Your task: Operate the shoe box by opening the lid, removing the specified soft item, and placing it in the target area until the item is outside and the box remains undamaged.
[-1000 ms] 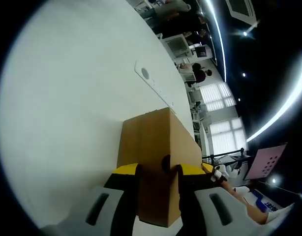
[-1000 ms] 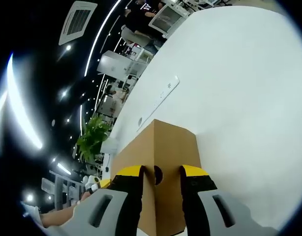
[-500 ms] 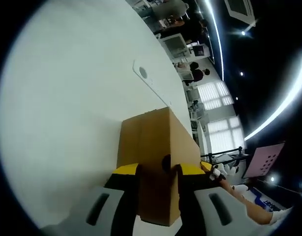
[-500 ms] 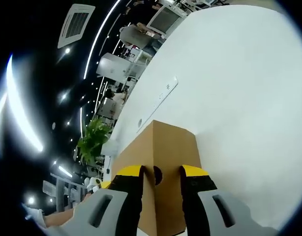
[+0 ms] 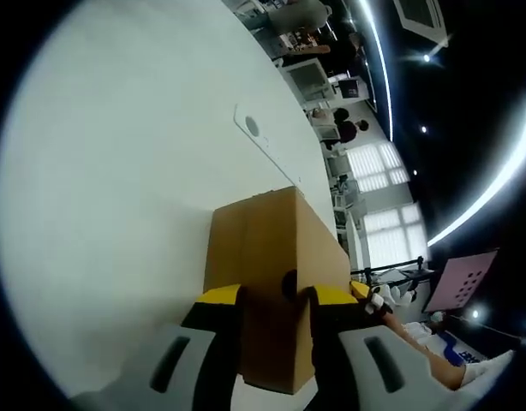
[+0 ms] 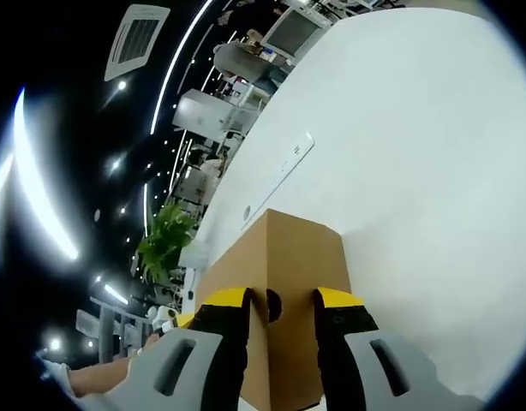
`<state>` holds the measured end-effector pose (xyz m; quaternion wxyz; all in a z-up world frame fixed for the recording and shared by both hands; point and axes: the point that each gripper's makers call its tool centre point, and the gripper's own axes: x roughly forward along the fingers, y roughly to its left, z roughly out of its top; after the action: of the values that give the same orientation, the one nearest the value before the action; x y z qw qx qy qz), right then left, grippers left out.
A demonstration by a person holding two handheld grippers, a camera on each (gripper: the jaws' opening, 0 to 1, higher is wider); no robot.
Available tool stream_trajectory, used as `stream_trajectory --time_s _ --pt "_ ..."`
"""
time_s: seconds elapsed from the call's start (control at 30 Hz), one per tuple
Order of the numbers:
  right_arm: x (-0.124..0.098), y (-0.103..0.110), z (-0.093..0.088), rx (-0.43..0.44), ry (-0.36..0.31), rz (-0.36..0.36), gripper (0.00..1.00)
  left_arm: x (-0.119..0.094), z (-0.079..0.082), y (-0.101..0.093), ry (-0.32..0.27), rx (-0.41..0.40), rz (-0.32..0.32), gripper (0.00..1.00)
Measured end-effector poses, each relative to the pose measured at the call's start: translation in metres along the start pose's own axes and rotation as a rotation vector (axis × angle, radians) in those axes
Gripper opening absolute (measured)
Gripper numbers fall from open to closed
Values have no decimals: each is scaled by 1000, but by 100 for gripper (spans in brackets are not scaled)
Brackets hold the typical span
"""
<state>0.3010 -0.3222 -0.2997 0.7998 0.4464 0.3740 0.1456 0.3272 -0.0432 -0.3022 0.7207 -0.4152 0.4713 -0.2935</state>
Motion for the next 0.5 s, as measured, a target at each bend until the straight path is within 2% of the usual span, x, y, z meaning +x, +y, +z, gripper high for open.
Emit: stream_trajectory --time_s 0.33,0.5 --pt "1 -1 0 4 15 -4 28 1 -1 1 -4 1 9 30" --pt "1 -2 0 3 19 -7 28 1 -3 0 -7 27 -1 31"
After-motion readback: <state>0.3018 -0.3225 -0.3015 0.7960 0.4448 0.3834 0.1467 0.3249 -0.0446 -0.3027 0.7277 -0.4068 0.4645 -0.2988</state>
